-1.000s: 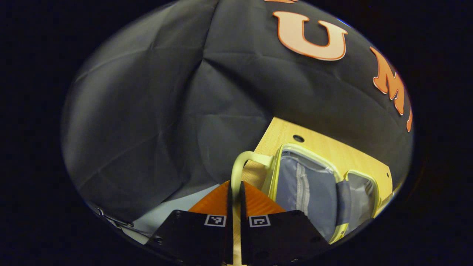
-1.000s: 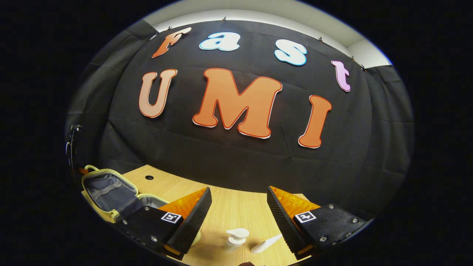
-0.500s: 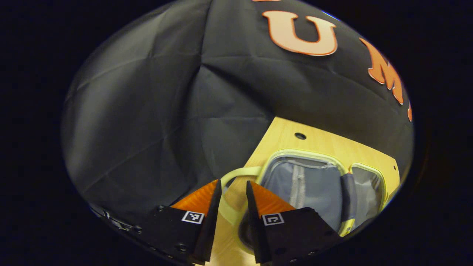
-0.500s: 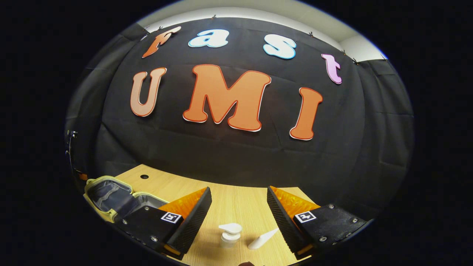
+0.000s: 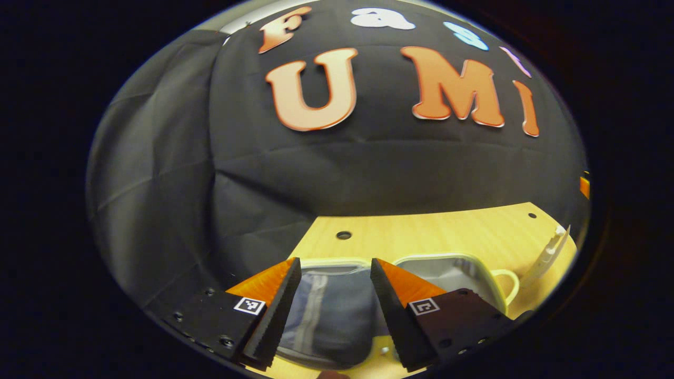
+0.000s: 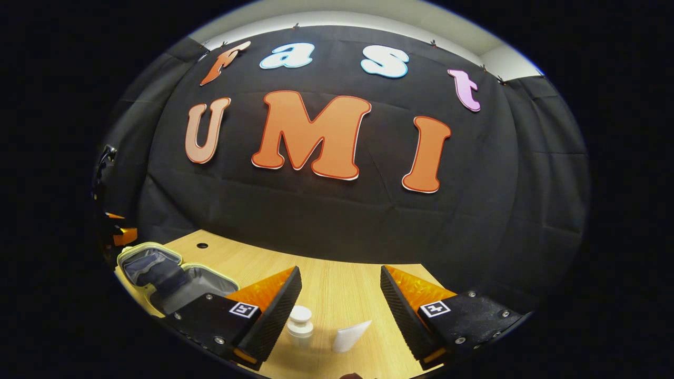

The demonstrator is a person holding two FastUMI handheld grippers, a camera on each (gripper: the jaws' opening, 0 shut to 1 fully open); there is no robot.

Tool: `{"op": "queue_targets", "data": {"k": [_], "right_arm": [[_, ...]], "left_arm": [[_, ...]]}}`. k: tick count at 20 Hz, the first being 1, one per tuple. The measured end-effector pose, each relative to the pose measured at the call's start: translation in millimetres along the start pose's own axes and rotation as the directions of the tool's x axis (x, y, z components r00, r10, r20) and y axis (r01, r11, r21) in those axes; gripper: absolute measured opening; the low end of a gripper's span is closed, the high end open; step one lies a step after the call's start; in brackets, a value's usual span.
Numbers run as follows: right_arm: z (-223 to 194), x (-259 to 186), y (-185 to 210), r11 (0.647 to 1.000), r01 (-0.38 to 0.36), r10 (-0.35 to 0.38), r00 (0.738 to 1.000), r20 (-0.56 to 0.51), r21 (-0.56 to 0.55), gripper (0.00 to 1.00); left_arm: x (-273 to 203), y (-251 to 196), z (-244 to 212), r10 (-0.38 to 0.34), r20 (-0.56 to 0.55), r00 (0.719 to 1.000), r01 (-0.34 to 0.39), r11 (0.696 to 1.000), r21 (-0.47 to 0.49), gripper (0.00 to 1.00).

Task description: First open the suitcase, pack the skin care products into it, and then close the suitcase.

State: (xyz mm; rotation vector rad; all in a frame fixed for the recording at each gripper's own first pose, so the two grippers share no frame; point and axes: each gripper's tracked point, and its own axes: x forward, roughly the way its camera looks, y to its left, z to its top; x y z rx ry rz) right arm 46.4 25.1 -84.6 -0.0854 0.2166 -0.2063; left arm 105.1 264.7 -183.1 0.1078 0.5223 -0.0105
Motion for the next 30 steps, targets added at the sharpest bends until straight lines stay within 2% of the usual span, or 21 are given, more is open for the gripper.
{"op": "queue_targets", "data": {"k": [3,6,10,15,21,25,30], "right_arm": [[-14,-3,-16,1.0,-0.019,0.02,1.0,-0.016,0.001,0.96],[-35,-5,-32,0.999,-0.033,0.034,0.998,-0.052,0.017,0.96],[-60,-4,-41,0.998,-0.068,0.068,0.993,-0.096,0.006,0.96],[-92,-1,-42,0.992,-0.124,0.123,0.981,-0.15,0.005,0.96],[-141,12,-33,0.98,-0.2,0.193,0.955,-0.225,-0.008,0.96],[-171,24,-29,0.972,-0.234,0.221,0.937,-0.271,-0.017,0.96],[-204,34,-25,0.962,-0.273,0.252,0.914,-0.317,-0.023,0.96]], "left_arm": [[-5,-65,20,-0.072,0.037,0.997,0.07,0.997,0.037,0.98],[-14,-127,31,-0.161,0.059,0.985,0.158,0.986,0.057,0.98],[-28,-206,34,-0.278,0.086,0.957,0.27,0.958,0.099,0.98],[-40,-275,25,-0.367,0.073,0.927,0.357,0.926,0.122,0.98],[-41,-351,-21,-0.492,-0.011,0.87,0.489,0.86,0.144,0.99],[-34,-388,-64,-0.543,-0.078,0.836,0.548,0.822,0.154,0.99],[-8,-417,-98,-0.571,-0.136,0.81,0.584,0.807,0.091,0.99]]}}
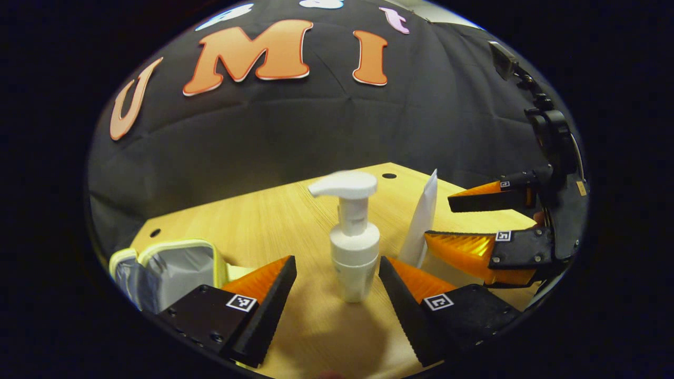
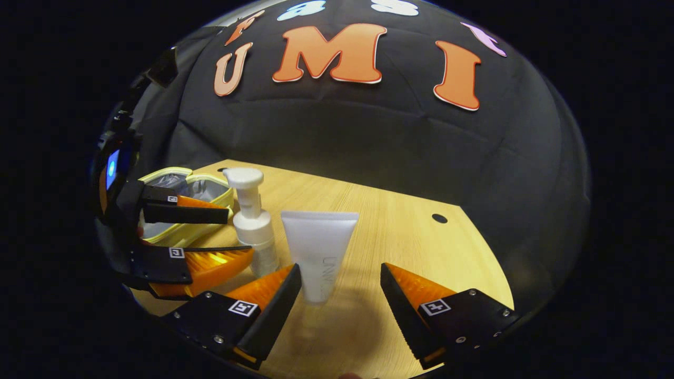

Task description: First open the suitcase, pack the skin care products into it, and then close the suitcase.

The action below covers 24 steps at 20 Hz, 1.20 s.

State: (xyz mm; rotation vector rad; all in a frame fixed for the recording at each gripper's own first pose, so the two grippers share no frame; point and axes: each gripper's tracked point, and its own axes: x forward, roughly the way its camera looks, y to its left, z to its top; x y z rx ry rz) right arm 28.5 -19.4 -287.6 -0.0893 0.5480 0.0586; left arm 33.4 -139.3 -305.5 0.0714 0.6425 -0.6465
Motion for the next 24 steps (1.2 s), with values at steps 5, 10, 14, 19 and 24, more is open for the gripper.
{"op": "queue_targets", "data": {"k": [5,10,14,19,24], "right_arm": [[-14,13,5,0.999,-0.034,0.034,0.999,-0.023,0.004,0.96],[-21,27,17,0.996,-0.084,0.085,0.996,-0.036,0.01,0.97],[-25,38,22,0.994,-0.097,0.1,0.993,-0.059,0.048,0.94],[-24,43,34,0.991,-0.117,0.121,0.991,-0.062,0.06,0.65],[-21,42,34,0.988,-0.114,0.124,0.987,-0.097,0.106,0.54]], "left_arm": [[20,-14,2,-0.046,-0.015,0.999,0.045,0.997,-0.063,0.95],[22,-16,3,-0.056,-0.017,0.998,0.054,0.995,-0.082,0.6],[16,-8,8,-0.027,-0.035,0.999,0.023,0.995,-0.1,0.59],[-10,19,36,0.031,-0.001,1.0,-0.031,0.993,-0.111,0.59],[-47,56,46,0.107,0.003,0.994,-0.105,0.985,-0.139,0.59]]}}
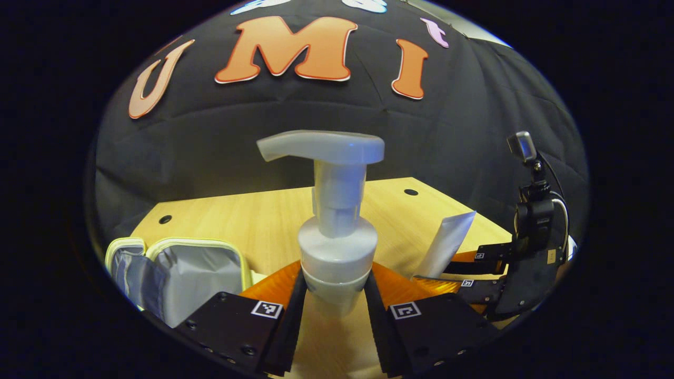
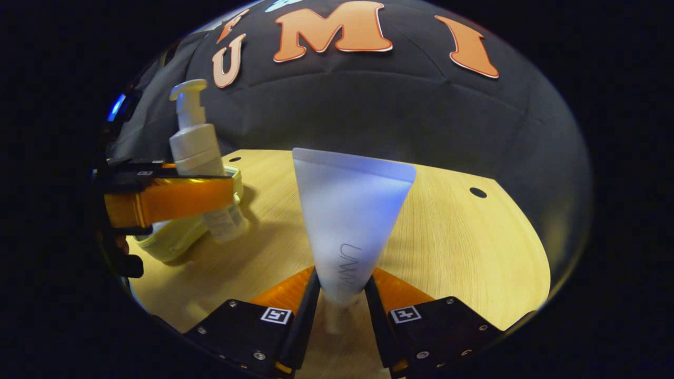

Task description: First open the suitcase, pack the skin care products into it, and then close the suitcase.

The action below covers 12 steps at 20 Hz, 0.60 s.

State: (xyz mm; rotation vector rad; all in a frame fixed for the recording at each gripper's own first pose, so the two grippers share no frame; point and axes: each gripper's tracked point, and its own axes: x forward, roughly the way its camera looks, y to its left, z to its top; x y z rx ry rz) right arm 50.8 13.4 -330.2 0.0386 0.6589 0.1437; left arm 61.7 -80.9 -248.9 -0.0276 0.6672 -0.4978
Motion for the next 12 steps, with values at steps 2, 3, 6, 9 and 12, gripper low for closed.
{"op": "queue_targets", "data": {"k": [2,3,6,9,12], "right_arm": [[4,-1,0,1.0,0.008,-0.008,1.0,-0.001,0.013,0.52],[6,-3,0,1.0,0.011,-0.011,1.0,0.003,0.013,0.52],[21,-9,9,1.0,0.006,-0.006,1.0,0.014,0.011,0.52],[35,-15,18,1.0,-0.004,0.004,1.0,0.027,-0.006,0.52],[52,-23,30,1.0,-0.016,0.017,0.999,0.047,-0.021,0.52]], "left_arm": [[-12,7,2,0.0,0.002,1.0,0.0,0.999,-0.045,0.59],[-17,8,5,-0.001,0.009,1.0,0.001,0.999,-0.048,0.59],[-27,22,17,0.036,0.024,0.999,-0.036,0.999,0.021,0.59],[-36,35,24,0.041,0.025,0.999,-0.041,0.999,-0.007,0.59],[-50,53,35,0.069,0.021,0.997,-0.069,0.997,-0.019,0.59]]}}
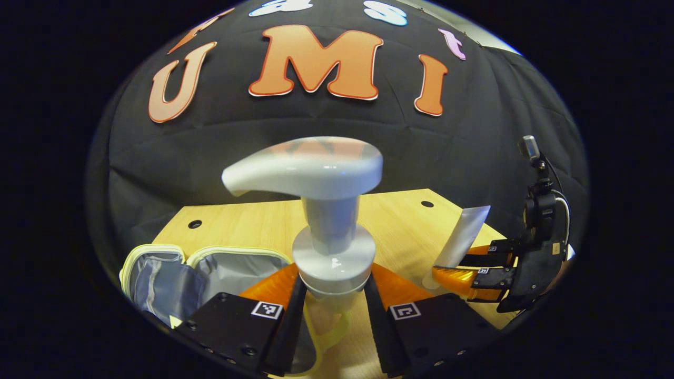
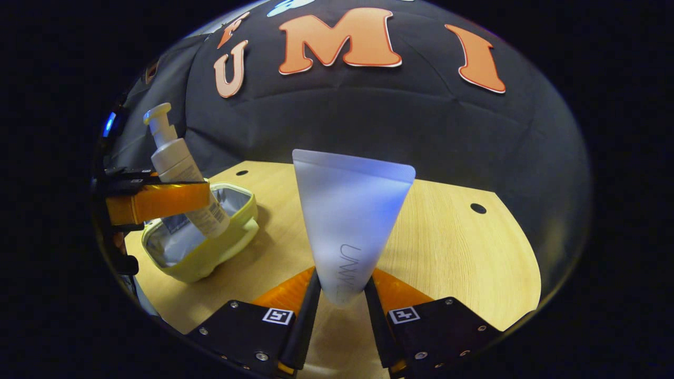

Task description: First open the suitcase, pack the skin care products into it, and then close the suitcase.

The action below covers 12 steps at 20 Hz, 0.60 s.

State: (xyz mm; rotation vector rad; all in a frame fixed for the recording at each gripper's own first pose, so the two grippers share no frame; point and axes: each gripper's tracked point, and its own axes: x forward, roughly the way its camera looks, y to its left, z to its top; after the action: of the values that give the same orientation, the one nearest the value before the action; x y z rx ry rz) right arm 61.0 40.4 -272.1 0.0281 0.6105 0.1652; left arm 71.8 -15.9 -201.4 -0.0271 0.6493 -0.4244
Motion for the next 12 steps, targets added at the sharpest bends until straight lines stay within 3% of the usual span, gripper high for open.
{"op": "queue_targets", "data": {"k": [6,12], "right_arm": [[37,-11,33,0.999,-0.039,0.04,0.999,0.036,-0.029,0.52],[72,-15,83,0.994,-0.093,0.097,0.993,0.073,-0.056,0.52]], "left_arm": [[-31,58,-5,0.098,-0.074,0.992,-0.098,0.995,0.012,0.59],[-59,121,-33,0.167,-0.201,0.965,-0.166,0.986,0.023,0.59]]}}
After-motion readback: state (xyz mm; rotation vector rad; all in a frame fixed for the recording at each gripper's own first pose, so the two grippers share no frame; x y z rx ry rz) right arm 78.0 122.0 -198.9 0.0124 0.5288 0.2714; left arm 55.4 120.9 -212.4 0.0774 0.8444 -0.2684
